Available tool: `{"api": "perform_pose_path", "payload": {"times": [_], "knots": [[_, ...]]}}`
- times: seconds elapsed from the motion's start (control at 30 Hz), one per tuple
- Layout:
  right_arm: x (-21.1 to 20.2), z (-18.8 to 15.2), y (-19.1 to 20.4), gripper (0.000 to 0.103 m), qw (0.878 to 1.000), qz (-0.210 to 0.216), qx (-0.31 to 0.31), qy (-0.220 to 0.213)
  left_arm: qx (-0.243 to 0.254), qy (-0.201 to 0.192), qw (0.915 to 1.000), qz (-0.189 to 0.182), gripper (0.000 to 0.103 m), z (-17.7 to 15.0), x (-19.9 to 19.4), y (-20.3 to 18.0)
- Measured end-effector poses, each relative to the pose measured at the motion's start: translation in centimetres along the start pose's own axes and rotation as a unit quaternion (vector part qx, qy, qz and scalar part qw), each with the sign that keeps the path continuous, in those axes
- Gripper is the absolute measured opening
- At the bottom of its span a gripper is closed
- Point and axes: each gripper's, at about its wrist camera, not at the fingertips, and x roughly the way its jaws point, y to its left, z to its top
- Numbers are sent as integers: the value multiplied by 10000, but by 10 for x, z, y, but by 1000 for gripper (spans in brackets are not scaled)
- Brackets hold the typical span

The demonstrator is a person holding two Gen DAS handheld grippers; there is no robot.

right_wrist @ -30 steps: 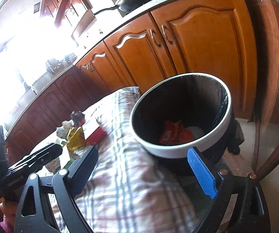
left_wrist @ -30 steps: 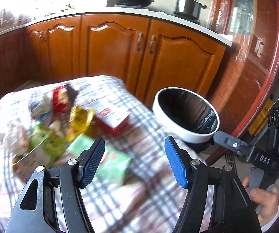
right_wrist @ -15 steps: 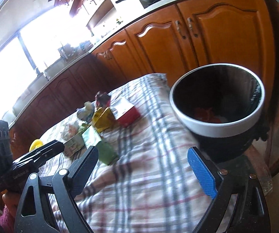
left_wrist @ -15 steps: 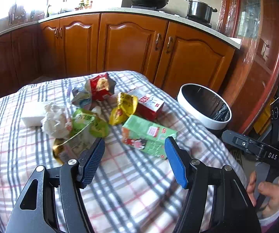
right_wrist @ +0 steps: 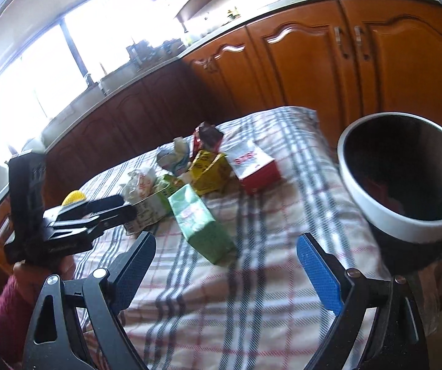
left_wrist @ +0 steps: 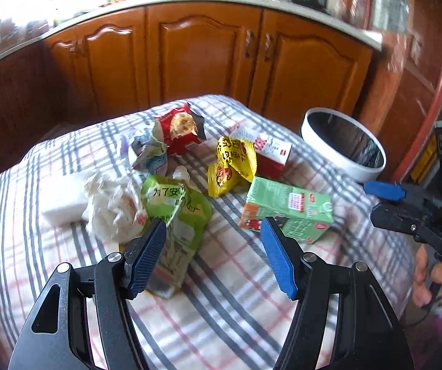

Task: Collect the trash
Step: 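Grasp the green spout pouch with the left tool while the right tool grasps the green juice carton, then carry the pouch and carton over the bin and open both tools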

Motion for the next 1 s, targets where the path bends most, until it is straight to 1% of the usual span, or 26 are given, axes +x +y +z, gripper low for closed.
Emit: {"api": "perform_pose_path", "payload": {"times": [0.03,0.07,0.1,0.17,0.2,0.27,0.3,0.37,0.43,0.47,0.5,0.53,0.57,0.67,0.83,0.93,1.0], "knots": [[6,2,2,94,10000,5,-54,48,115,66,9999,6,64,3,5,2],[10,4,4,93,9999,3,-101,83,184,135,9997,-27,61,4,9,3],[14,5,6,92,9998,28,-160,120,251,222,9994,-54,54,5,13,5],[24,9,10,89,9994,87,-275,197,358,414,9985,-22,46,5,24,9],[29,11,12,86,9991,70,-340,241,402,516,9979,-28,40,4,29,11],[41,14,16,82,9982,70,-494,345,442,701,9966,-8,33,2,38,16],[45,15,17,80,9978,74,-542,382,450,810,9957,-10,32,0,41,18],[57,16,22,77,9963,43,-697,505,497,849,9951,38,32,-2,44,19],[65,15,24,70,9948,24,-816,610,502,907,9945,113,31,-2,45,19],[70,14,26,56,9938,-19,-873,683,501,917,9944,162,26,-1,45,19],[73,12,27,43,9933,-46,-895,728,513,913,9942,227,18,-2,45,19],[75,11,27,38,9931,-55,-887,770,524,898,9941,308,11,-2,45,19],[75,9,27,36,9931,-72,-873,776,484,884,9944,327,7,-2,43,21],[67,5,26,33,9946,-89,-785,672,280,796,9964,131,5,-5,34,22],[36,0,19,32,9977,-84,-550,392,120,507,9985,-157,5,-14,7,3],[18,-3,14,32,9988,-121,-417,238,-91,296,9985,-461,5,-20,-9,-13],[6,-6,8,32,9992,-205,-308,139,-248,204,9972,-670,5,-20,-13,-20]]}}
